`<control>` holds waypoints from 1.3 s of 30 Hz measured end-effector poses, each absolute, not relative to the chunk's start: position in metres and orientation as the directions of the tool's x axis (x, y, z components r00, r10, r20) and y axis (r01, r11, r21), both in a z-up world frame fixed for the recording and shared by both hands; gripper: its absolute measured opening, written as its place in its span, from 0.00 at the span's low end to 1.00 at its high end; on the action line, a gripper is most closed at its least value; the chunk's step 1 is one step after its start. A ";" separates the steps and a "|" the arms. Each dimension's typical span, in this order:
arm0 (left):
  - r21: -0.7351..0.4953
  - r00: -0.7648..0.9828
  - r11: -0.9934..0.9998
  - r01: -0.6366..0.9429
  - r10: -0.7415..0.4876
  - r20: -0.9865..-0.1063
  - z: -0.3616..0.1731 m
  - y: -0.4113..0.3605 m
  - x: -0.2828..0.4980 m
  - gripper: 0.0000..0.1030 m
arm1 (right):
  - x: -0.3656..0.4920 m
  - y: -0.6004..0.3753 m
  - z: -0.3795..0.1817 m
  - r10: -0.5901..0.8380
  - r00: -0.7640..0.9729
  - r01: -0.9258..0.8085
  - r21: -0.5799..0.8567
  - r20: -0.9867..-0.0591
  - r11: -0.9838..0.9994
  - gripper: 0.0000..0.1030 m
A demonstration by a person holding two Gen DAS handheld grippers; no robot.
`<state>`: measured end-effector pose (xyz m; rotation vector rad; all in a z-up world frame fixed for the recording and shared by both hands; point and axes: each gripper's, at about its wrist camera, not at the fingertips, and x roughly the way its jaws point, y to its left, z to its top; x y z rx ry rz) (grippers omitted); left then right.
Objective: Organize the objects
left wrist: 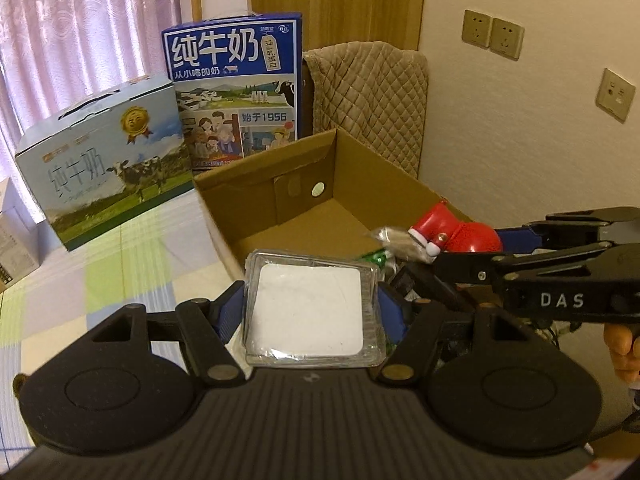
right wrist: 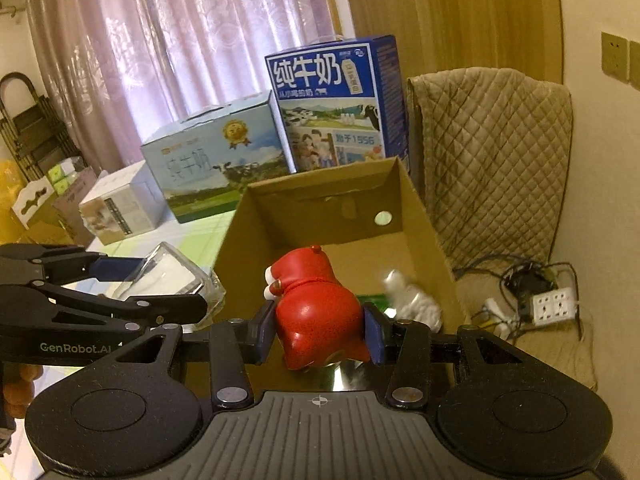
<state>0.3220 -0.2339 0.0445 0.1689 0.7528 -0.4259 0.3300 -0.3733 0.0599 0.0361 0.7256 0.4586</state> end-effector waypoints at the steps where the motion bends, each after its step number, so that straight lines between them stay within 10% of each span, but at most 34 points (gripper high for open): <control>1: 0.000 0.649 0.903 0.430 -0.309 -0.696 0.043 -0.238 0.328 0.63 | 0.336 -0.374 0.059 0.414 0.653 -0.396 0.179 -0.634 0.900 0.41; 39: 0.062 0.588 0.900 0.431 -0.228 -0.776 -0.008 -0.281 0.433 0.63 | 0.447 -0.359 0.006 0.316 0.625 -0.471 -0.022 -0.714 0.882 0.41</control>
